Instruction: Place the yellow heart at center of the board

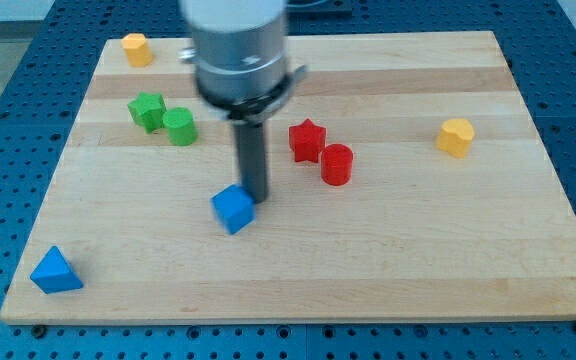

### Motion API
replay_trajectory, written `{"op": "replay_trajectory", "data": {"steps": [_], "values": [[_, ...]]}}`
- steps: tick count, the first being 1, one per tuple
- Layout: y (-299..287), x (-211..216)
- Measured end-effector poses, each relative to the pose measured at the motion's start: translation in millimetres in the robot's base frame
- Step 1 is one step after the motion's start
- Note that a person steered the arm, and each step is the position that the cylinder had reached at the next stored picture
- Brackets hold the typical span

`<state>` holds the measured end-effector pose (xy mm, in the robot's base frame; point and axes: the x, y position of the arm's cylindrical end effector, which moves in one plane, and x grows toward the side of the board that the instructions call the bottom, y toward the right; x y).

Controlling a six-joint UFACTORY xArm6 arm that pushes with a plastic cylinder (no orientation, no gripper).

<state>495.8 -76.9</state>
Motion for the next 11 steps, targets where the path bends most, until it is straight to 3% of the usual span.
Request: {"op": "replay_trajectory", "data": {"steps": [2, 4, 5, 6, 8, 9, 10, 11], "values": [[5, 69], [-120, 67], [-27, 59], [116, 59], [264, -30], [262, -85], [215, -124], [289, -89]]}}
